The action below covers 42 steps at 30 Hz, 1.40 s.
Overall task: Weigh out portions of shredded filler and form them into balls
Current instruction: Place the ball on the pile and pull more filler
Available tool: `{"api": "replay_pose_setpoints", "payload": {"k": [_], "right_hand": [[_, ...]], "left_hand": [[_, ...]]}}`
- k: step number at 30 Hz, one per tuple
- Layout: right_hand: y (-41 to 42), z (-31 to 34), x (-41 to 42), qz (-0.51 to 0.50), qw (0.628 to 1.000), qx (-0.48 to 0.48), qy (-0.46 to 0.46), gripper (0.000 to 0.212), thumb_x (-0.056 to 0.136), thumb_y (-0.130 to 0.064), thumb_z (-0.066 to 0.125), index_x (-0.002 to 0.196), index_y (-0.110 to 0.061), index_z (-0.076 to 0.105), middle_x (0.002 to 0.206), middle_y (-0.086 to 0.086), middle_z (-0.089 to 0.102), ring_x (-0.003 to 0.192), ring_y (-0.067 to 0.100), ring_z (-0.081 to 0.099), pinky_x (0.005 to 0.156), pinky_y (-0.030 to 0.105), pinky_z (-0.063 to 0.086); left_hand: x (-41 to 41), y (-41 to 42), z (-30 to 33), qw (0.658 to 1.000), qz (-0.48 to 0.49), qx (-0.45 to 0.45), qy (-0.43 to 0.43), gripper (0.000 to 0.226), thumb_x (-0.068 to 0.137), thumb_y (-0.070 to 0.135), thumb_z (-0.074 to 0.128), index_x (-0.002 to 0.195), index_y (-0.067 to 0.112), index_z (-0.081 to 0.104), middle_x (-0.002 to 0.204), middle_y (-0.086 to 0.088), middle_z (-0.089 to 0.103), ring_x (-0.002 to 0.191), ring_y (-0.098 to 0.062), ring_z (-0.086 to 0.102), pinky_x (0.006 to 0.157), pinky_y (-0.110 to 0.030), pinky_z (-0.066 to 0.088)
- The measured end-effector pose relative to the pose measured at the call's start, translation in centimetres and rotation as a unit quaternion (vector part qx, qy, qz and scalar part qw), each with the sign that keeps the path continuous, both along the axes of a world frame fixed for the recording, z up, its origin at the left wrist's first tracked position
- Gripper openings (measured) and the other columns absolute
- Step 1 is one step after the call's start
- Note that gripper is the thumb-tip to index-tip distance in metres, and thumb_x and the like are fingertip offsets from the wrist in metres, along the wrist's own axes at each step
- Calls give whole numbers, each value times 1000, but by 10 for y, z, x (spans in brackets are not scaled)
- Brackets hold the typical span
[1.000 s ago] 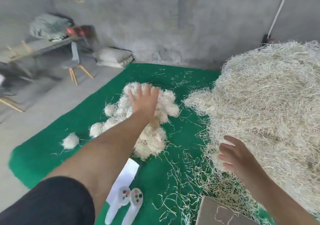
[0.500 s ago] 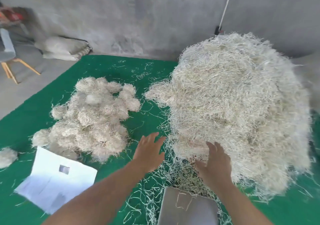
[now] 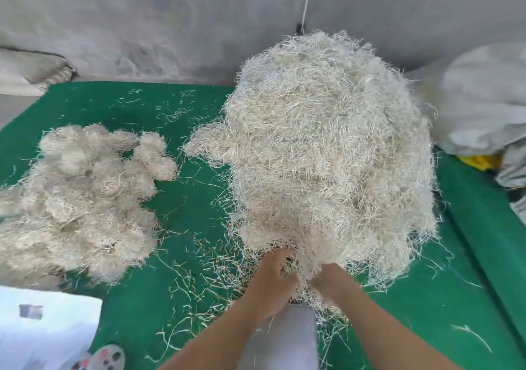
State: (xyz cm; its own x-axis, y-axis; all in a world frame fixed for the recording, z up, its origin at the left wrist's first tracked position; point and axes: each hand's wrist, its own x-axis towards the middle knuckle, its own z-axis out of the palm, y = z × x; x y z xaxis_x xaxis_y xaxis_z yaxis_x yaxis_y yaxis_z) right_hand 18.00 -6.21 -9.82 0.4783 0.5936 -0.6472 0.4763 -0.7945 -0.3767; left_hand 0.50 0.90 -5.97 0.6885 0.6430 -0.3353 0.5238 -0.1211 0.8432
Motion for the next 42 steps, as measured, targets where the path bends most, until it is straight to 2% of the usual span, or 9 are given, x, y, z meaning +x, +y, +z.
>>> {"api": "replay_pose_setpoints", "payload": {"k": [4, 6, 11, 19, 25, 29, 32, 36, 42], "right_hand": [[-2, -1, -8, -59, 986, 134, -83, 40, 98, -36, 59, 126, -8, 63, 152, 19, 41, 136, 33, 46, 116, 51, 36], [1, -2, -4, -102, 975, 185, -73, 71, 94, -40, 69, 148, -1, 42, 167, 14, 16, 151, 40, 26, 124, 58, 23], [6, -19, -20, -29, 992, 114, 41, 93, 92, -9, 73, 164, -22, 14, 158, 11, 40, 116, 25, 62, 92, 32, 58], [-2, -13, -20, -71, 988, 132, -22, 44, 102, -20, 55, 139, 5, 52, 106, 8, 64, 61, 5, 50, 60, 32, 55], [-20, 45, -67, 20, 900, 412, -142, 22, 84, -29, 60, 104, -20, 63, 124, -9, 44, 116, 13, 39, 100, 25, 36], [-21, 76, -86, 66, 890, 450, -25, 40, 83, -17, 56, 113, -42, 58, 107, -5, 56, 106, 19, 57, 87, 40, 50], [-32, 86, -78, 44, 873, 482, 52, 69, 89, -28, 70, 138, -53, 29, 137, -10, 40, 129, 4, 47, 106, 18, 43], [-23, 86, -48, 130, 938, 320, -31, 107, 79, -62, 78, 160, -32, 14, 159, -20, 16, 142, 4, 28, 121, 28, 26], [5, 90, -31, 58, 937, 294, -180, 71, 83, -12, 85, 144, -12, 49, 125, 9, 63, 69, 8, 59, 73, 27, 58]], "left_hand": [[4, 3, 2, 992, 99, -85, -2, 60, 100, 29, 62, 155, 30, 38, 159, 0, 42, 136, -15, 49, 111, -35, 41], [6, 5, 4, 986, 126, -112, -5, 59, 99, 28, 62, 153, 30, 40, 153, 0, 47, 125, -14, 54, 98, -28, 42], [5, 2, -4, 983, 126, -136, -12, 52, 98, 24, 61, 147, 33, 45, 141, 8, 54, 91, 8, 57, 67, -11, 41], [2, 1, 4, 968, 171, -180, -28, 41, 105, 30, 56, 145, 25, 50, 141, 1, 57, 121, -24, 59, 98, -35, 46], [3, 4, 57, 865, 104, -473, -131, 36, 101, 48, 50, 120, 27, 71, 109, -10, 72, 99, -21, 70, 88, -31, 56], [7, 14, 66, 874, 134, -453, -114, 8, 100, 21, 63, 94, 19, 68, 87, -3, 67, 76, -21, 66, 73, -35, 59], [6, 29, 66, 929, 148, -333, -58, 21, 103, 2, 48, 89, 17, 54, 91, -8, 59, 81, -22, 62, 88, -43, 59], [-1, 48, 70, 972, 138, -188, -6, 27, 100, -3, 51, 125, 6, 58, 113, -13, 64, 94, -23, 62, 92, -43, 57], [12, 62, 95, 939, 231, -231, -106, 31, 99, -2, 55, 130, -4, 59, 85, 0, 60, 71, -12, 58, 64, -28, 52]]}}
